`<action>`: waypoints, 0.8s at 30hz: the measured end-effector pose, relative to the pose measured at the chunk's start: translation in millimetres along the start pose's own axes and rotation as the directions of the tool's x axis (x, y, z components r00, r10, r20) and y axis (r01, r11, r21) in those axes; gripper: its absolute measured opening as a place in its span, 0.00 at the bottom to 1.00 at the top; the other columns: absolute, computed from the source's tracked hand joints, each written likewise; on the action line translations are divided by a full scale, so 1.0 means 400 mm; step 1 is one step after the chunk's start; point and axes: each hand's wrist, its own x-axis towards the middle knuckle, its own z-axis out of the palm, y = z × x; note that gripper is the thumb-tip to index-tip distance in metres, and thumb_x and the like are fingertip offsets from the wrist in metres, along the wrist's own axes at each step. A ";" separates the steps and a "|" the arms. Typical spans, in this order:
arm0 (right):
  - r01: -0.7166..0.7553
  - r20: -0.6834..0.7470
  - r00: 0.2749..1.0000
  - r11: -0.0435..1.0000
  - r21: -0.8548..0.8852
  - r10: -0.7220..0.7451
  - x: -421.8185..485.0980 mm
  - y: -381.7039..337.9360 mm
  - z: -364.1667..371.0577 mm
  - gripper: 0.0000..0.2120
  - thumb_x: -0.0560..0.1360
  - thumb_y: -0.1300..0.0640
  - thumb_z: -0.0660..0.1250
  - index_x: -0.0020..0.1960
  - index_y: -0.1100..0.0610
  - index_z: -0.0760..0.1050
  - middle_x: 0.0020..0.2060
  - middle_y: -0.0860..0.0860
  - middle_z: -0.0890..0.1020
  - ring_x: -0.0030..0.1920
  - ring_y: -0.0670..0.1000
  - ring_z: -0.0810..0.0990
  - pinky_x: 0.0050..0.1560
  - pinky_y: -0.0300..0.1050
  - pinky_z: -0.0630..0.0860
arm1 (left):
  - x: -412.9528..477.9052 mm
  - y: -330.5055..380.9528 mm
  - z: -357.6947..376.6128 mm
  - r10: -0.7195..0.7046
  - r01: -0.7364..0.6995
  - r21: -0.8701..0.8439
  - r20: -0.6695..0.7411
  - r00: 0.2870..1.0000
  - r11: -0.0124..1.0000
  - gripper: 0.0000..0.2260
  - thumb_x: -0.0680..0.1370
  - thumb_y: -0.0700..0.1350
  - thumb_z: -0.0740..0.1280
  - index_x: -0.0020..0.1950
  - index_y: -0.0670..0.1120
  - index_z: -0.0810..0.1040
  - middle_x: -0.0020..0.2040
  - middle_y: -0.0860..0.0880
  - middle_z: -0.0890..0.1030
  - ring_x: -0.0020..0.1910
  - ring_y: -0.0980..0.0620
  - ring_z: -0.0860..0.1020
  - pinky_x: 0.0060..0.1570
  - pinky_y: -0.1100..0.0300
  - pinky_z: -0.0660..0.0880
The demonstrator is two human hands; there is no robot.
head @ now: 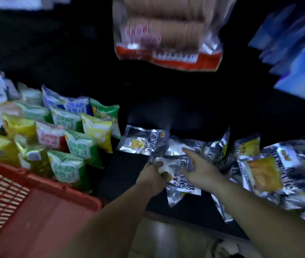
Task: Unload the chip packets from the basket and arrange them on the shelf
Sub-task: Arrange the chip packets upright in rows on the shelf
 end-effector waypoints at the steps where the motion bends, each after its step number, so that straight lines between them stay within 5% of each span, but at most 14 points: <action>1: 0.007 0.001 1.000 0.999 -0.046 -0.007 0.027 0.021 0.018 0.33 0.79 0.43 0.67 0.80 0.37 0.56 0.82 0.47 0.56 0.79 0.55 0.60 0.71 0.48 0.66 | 0.016 -0.012 0.012 0.025 -0.026 0.040 0.023 0.999 0.999 0.23 0.82 0.53 0.63 0.77 0.53 0.69 0.80 0.43 0.62 0.76 0.42 0.67 0.72 0.52 0.68; 4: 0.020 -0.034 0.999 0.989 -0.147 -0.025 0.086 0.085 0.068 0.32 0.79 0.38 0.65 0.79 0.36 0.58 0.82 0.44 0.49 0.82 0.50 0.42 0.79 0.54 0.51 | 0.061 -0.048 0.047 0.084 -0.090 0.088 0.072 0.994 0.992 0.25 0.83 0.55 0.60 0.81 0.58 0.61 0.84 0.49 0.46 0.83 0.41 0.48 0.79 0.50 0.55; 7: -0.067 -0.068 0.996 0.988 -0.141 0.058 0.121 0.158 0.108 0.34 0.76 0.29 0.61 0.79 0.34 0.58 0.82 0.44 0.51 0.82 0.52 0.40 0.80 0.60 0.48 | 0.106 -0.079 0.082 0.080 -0.086 0.069 0.081 0.994 0.994 0.24 0.82 0.58 0.60 0.79 0.66 0.61 0.84 0.52 0.45 0.82 0.39 0.49 0.78 0.45 0.58; 9: -0.126 -0.089 0.989 0.989 -0.082 0.119 0.119 0.192 0.123 0.33 0.75 0.28 0.60 0.78 0.33 0.58 0.82 0.43 0.54 0.82 0.54 0.47 0.80 0.61 0.52 | 0.119 -0.084 0.101 0.084 -0.090 0.094 0.061 0.995 0.992 0.24 0.82 0.58 0.59 0.78 0.68 0.59 0.84 0.50 0.48 0.81 0.40 0.51 0.77 0.46 0.60; 12: -0.158 -0.100 0.981 0.984 0.088 0.166 0.094 0.211 0.121 0.32 0.76 0.32 0.63 0.78 0.33 0.58 0.75 0.47 0.70 0.75 0.56 0.69 0.72 0.58 0.70 | 0.114 -0.082 0.129 0.095 -0.102 0.123 0.062 0.994 0.987 0.26 0.81 0.58 0.60 0.79 0.67 0.58 0.84 0.51 0.49 0.81 0.42 0.56 0.76 0.49 0.62; 15: -0.119 -0.115 0.985 0.991 0.057 0.125 0.068 0.194 0.113 0.34 0.74 0.31 0.61 0.78 0.33 0.58 0.75 0.51 0.69 0.72 0.55 0.72 0.69 0.57 0.73 | 0.112 -0.070 0.130 0.103 -0.105 0.002 0.148 0.984 0.994 0.27 0.80 0.55 0.65 0.79 0.60 0.63 0.82 0.49 0.59 0.78 0.48 0.64 0.72 0.57 0.67; 17: -0.154 -0.167 0.971 0.980 0.125 0.174 0.068 0.165 0.098 0.35 0.71 0.26 0.57 0.77 0.32 0.59 0.78 0.53 0.63 0.74 0.57 0.70 0.69 0.57 0.72 | 0.112 -0.048 0.087 0.148 -0.118 -0.137 0.231 0.962 0.984 0.24 0.80 0.48 0.70 0.76 0.55 0.71 0.74 0.50 0.73 0.65 0.53 0.76 0.62 0.64 0.74; 20: -0.251 -0.278 0.917 0.956 0.155 0.285 0.093 0.097 0.059 0.28 0.77 0.33 0.57 0.75 0.39 0.67 0.70 0.54 0.74 0.65 0.59 0.76 0.58 0.53 0.76 | 0.116 -0.048 -0.005 0.216 -0.197 -0.099 0.248 0.945 0.975 0.16 0.80 0.41 0.69 0.68 0.49 0.79 0.61 0.53 0.82 0.56 0.55 0.81 0.58 0.62 0.79; 22: -0.172 -0.423 0.897 0.983 -0.066 0.129 0.102 0.039 0.060 0.22 0.79 0.42 0.61 0.71 0.45 0.73 0.66 0.53 0.76 0.60 0.59 0.78 0.53 0.51 0.77 | 0.119 -0.062 -0.061 0.261 -0.276 0.069 0.172 0.950 0.959 0.12 0.79 0.43 0.67 0.61 0.52 0.82 0.56 0.52 0.84 0.54 0.52 0.82 0.57 0.58 0.80; 24: 0.091 -0.490 0.856 0.981 -0.171 -0.165 0.122 -0.020 0.081 0.16 0.79 0.48 0.64 0.65 0.50 0.79 0.62 0.49 0.76 0.57 0.56 0.79 0.50 0.50 0.77 | 0.134 -0.072 -0.108 0.302 -0.305 0.262 0.051 0.952 0.916 0.12 0.78 0.48 0.64 0.60 0.56 0.81 0.57 0.49 0.82 0.55 0.46 0.81 0.56 0.56 0.79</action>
